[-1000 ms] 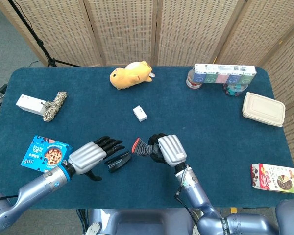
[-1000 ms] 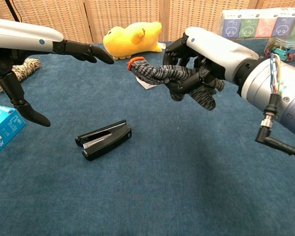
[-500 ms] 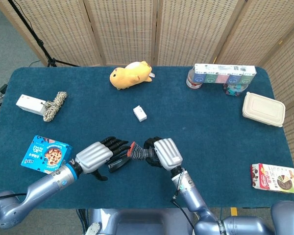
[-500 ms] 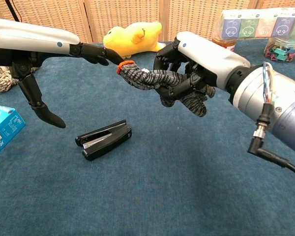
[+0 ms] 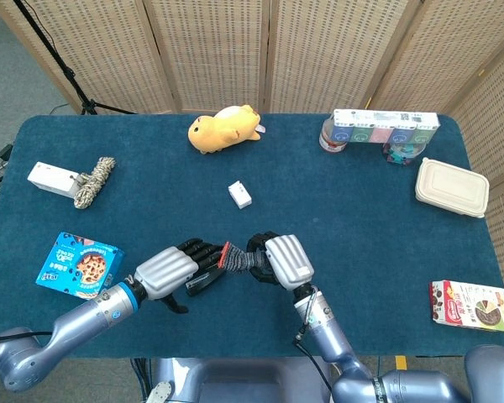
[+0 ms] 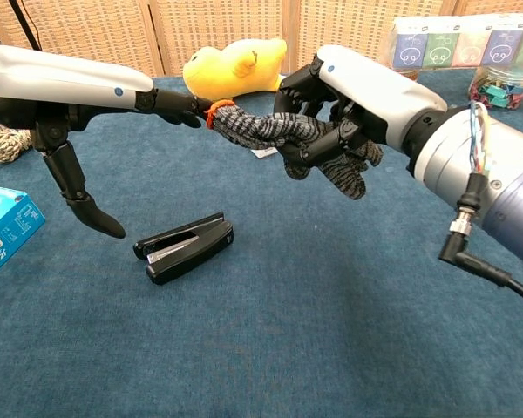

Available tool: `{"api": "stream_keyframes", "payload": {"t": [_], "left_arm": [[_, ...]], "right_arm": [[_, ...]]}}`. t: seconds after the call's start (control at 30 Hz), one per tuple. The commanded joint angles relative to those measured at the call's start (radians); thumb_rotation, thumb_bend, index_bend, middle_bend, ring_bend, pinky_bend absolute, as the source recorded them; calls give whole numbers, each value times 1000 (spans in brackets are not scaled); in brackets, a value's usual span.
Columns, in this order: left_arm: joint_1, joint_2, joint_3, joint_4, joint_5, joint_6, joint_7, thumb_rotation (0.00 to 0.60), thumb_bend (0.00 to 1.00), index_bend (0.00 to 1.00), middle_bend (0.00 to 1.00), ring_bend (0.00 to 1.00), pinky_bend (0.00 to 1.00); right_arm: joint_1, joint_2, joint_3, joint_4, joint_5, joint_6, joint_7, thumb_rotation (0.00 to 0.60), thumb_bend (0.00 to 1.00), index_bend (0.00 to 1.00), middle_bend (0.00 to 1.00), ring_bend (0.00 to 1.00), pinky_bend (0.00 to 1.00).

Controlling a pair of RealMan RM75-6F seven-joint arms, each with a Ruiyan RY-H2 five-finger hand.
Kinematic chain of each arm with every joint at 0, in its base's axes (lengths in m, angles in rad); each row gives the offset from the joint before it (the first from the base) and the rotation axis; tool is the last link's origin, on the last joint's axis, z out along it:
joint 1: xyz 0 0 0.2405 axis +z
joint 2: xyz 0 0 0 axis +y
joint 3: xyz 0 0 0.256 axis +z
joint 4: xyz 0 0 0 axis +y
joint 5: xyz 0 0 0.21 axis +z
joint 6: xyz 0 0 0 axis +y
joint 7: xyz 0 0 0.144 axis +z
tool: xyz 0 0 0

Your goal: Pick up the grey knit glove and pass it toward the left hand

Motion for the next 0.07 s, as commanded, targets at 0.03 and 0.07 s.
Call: {"api": "stream_keyframes", "payload": {"t": [0.03,0.07], "left_arm": [[-4,3,3,-8,-8,6,9,600,0,0,0,0,0],[-4,3,4,-9,-10,9,12,600,0,0,0,0,0]], "right_arm": [[-1,3,1,-1,0,-1,2,600,590,588,518,481,681],[-2,3,1,-2,0,-1,3,600,590,588,518,481,681]]}}
